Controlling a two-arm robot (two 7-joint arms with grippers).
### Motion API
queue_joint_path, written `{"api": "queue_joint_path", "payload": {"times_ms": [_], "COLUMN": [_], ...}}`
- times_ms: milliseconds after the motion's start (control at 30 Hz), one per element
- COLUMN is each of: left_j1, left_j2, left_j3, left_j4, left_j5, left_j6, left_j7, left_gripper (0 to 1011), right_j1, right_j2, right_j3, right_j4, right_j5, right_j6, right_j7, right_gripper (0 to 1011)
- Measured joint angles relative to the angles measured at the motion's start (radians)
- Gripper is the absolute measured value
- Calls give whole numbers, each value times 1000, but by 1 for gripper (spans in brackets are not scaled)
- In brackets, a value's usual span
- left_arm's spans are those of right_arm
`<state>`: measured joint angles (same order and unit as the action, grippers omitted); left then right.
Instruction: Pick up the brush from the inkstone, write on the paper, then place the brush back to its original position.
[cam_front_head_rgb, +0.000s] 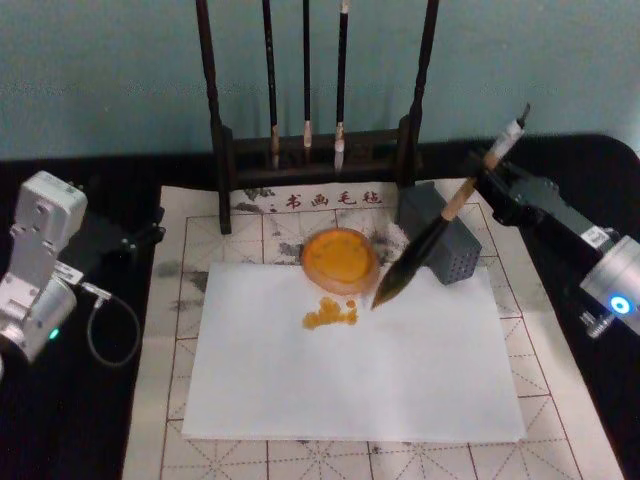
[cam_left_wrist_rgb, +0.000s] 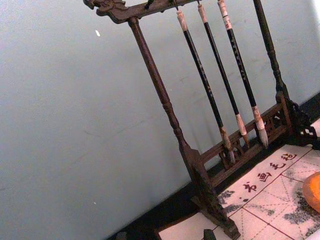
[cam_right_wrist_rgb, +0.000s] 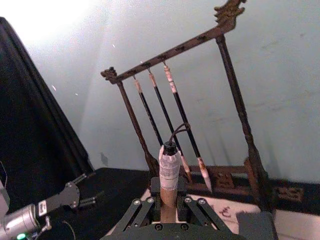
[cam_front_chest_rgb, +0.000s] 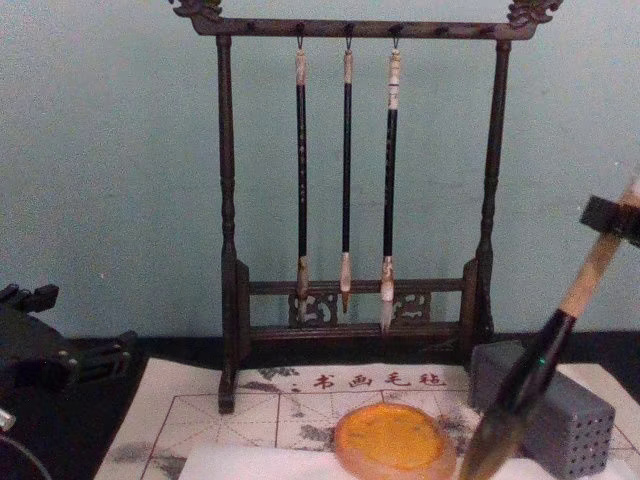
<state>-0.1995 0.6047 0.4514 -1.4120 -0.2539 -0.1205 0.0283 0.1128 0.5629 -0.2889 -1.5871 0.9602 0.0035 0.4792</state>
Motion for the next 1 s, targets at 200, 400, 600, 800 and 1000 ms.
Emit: {"api": "queue_joint_path", "payload": {"times_ms": [200, 400, 600, 800, 1000], "left_j1": [0, 0, 0, 0, 0], "left_j2": [0, 0, 0, 0, 0], "left_j3": [0, 0, 0, 0, 0], "left_j4": [0, 0, 0, 0, 0], "left_j5": [0, 0, 0, 0, 0], "left_j6": [0, 0, 0, 0, 0], "left_j7": [0, 0, 0, 0, 0], "left_gripper": [1001, 1001, 1001, 1001, 1001], "right_j1": [-41, -49, -46, -44, -47], "right_j2": [11, -1, -14, -18, -18], "right_j3": [11, 13, 14, 18, 29], "right_j4": [-12, 0, 13, 18, 17], "right_j5": [-10, -30, -49, -66, -78], "right_j6": [-20, -38, -41, -41, -41], "right_j7": [-19, -29, -34, -36, -38], "right_gripper": [195, 195, 195, 195, 195]}}
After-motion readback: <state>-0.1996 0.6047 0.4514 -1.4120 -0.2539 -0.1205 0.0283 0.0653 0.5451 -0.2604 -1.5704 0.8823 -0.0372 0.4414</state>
